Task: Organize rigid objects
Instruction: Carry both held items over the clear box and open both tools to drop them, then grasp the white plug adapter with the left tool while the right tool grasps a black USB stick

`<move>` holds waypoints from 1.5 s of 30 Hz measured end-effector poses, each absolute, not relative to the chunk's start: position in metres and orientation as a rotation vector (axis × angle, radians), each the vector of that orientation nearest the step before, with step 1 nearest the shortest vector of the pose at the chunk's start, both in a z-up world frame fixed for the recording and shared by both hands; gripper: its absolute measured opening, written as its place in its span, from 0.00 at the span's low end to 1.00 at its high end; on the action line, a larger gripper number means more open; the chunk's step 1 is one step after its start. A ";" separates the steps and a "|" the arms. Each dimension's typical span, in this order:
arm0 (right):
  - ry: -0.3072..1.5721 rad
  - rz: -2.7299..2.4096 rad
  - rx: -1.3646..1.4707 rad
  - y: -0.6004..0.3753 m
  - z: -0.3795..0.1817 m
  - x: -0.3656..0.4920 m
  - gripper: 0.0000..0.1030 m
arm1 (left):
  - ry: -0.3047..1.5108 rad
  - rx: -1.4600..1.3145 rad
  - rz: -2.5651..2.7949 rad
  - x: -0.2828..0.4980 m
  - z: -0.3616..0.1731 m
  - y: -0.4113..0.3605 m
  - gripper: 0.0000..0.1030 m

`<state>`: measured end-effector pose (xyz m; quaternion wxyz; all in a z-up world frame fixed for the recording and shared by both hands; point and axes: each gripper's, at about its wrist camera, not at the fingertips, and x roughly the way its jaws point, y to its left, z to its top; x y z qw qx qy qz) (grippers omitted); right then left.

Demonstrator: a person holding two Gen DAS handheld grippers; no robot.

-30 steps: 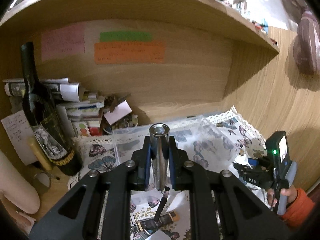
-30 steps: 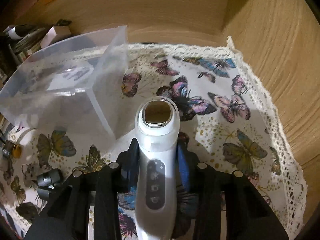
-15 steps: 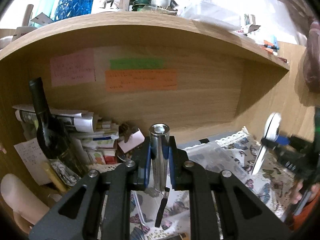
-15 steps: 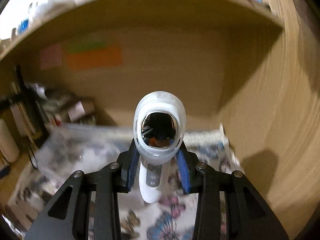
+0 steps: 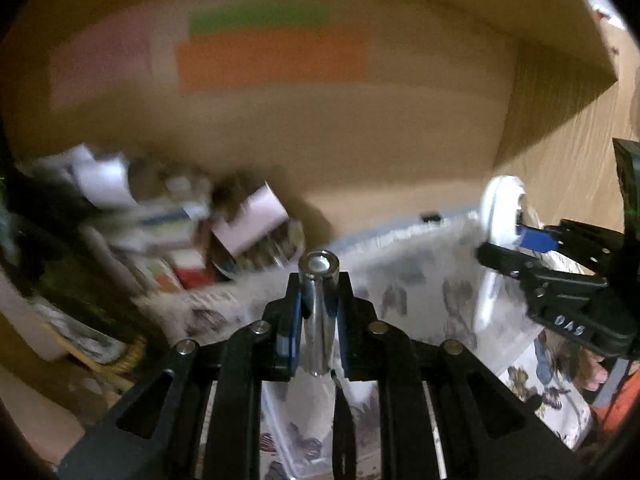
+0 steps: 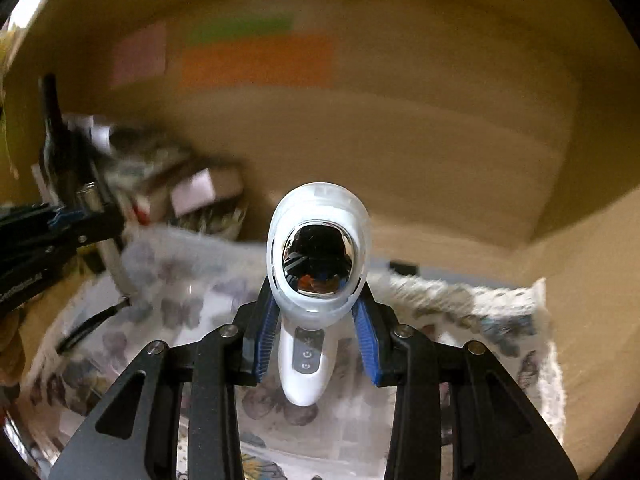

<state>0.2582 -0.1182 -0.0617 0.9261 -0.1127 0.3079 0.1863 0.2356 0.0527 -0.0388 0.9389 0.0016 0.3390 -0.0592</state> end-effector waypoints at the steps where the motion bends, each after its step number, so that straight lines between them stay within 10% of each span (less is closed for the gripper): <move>1: 0.647 0.390 -0.242 -0.115 -0.066 0.261 0.32 | 0.716 0.002 -0.133 0.240 -0.044 0.052 0.15; 11: 0.761 0.480 -0.330 -0.079 -0.101 0.276 0.32 | 0.879 -0.069 -0.208 0.266 -0.083 0.054 0.15; 19: 0.758 0.484 -0.313 -0.083 -0.097 0.268 0.33 | 0.830 -0.049 -0.162 0.249 -0.069 0.057 0.60; 33: 0.480 0.417 -0.196 -0.126 -0.026 0.178 0.81 | 0.562 0.018 -0.040 0.159 -0.009 0.058 0.95; 45: 0.587 0.363 -0.142 -0.159 -0.078 0.133 0.90 | 0.581 0.041 0.014 0.094 -0.049 0.049 0.99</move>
